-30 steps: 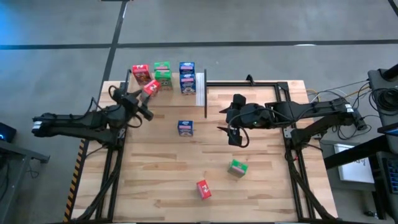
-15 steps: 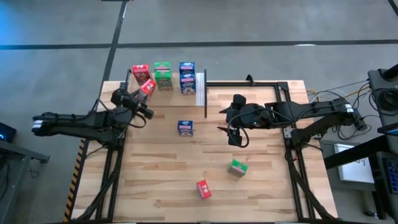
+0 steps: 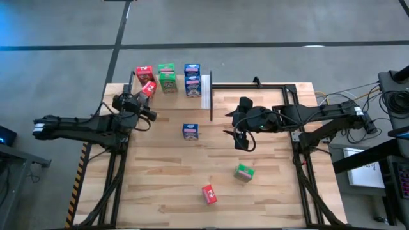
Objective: Stack cereal on shelf
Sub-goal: Put the top red cereal box on the shelf aligned with the other red cereal box
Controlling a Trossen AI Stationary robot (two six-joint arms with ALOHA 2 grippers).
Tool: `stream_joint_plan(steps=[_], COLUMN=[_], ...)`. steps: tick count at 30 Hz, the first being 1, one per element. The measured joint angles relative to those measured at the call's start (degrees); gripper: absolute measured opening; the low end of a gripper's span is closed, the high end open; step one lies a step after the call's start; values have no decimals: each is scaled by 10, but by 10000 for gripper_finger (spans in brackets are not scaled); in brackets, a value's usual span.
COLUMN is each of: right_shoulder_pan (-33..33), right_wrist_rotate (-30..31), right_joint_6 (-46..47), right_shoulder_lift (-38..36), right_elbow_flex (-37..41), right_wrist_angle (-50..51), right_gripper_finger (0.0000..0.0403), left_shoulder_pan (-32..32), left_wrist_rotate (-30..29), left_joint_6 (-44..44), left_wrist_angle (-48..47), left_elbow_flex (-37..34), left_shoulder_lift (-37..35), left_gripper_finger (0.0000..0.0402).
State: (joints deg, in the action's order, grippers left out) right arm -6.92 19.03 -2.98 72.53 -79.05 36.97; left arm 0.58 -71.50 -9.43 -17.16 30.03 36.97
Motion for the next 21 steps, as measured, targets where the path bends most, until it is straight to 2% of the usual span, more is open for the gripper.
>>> stream_joint_plan(steps=[11,21], right_shoulder_pan=[-1,-1], right_wrist_rotate=[0,0], right_joint_6=[0,0], right_shoulder_lift=[0,0], right_elbow_flex=[0,0], right_wrist_angle=[0,0], right_gripper_finger=[275,274], left_shoulder_pan=[3,3], left_wrist_rotate=[-16,-16], left_joint_6=[-46,12], left_wrist_angle=[5,4], left_elbow_flex=[-33,21], left_shoulder_lift=[0,-1], left_gripper_finger=[227,233])
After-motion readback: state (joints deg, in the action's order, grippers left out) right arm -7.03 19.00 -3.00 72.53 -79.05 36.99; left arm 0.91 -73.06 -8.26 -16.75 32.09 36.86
